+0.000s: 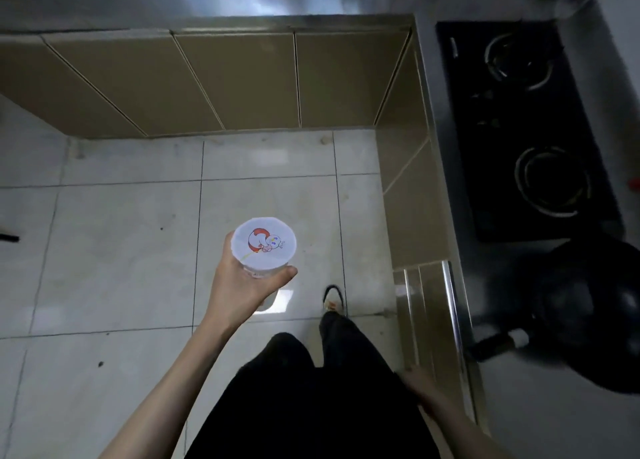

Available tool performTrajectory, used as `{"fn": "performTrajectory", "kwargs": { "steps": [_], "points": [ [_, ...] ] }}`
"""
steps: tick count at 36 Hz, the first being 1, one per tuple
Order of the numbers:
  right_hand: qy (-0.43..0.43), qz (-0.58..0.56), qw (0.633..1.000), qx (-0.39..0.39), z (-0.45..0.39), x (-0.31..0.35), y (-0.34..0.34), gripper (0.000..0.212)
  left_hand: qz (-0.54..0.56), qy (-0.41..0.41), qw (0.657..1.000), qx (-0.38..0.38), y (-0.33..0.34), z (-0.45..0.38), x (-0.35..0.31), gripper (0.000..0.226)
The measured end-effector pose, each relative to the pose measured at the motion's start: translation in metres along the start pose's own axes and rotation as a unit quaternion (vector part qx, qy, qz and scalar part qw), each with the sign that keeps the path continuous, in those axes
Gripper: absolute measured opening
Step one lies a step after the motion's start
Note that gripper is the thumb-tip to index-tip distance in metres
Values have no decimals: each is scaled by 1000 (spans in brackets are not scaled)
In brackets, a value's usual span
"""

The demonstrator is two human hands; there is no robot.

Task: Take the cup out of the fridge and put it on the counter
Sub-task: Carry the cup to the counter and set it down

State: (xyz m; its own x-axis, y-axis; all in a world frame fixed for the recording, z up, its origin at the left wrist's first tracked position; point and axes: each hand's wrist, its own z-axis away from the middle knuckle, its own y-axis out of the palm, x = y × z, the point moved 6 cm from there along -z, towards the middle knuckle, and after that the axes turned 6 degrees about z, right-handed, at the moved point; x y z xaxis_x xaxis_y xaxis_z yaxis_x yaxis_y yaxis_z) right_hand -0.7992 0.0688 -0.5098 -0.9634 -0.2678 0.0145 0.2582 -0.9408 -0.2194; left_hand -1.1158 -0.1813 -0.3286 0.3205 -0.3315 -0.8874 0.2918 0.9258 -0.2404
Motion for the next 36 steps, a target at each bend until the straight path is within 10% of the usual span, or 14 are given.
{"fn": "performTrajectory", "kwargs": {
  "steps": [13, 36],
  "points": [
    [-191, -58, 974, -106, -16, 398, -255, 19, 56, 5, 998, -16, 18, -240, -139, 61],
    [-7, -27, 999, -39, -98, 505, -478, 22, 0, 31, 998, 46, 137, -655, -331, 82]
  ]
}}
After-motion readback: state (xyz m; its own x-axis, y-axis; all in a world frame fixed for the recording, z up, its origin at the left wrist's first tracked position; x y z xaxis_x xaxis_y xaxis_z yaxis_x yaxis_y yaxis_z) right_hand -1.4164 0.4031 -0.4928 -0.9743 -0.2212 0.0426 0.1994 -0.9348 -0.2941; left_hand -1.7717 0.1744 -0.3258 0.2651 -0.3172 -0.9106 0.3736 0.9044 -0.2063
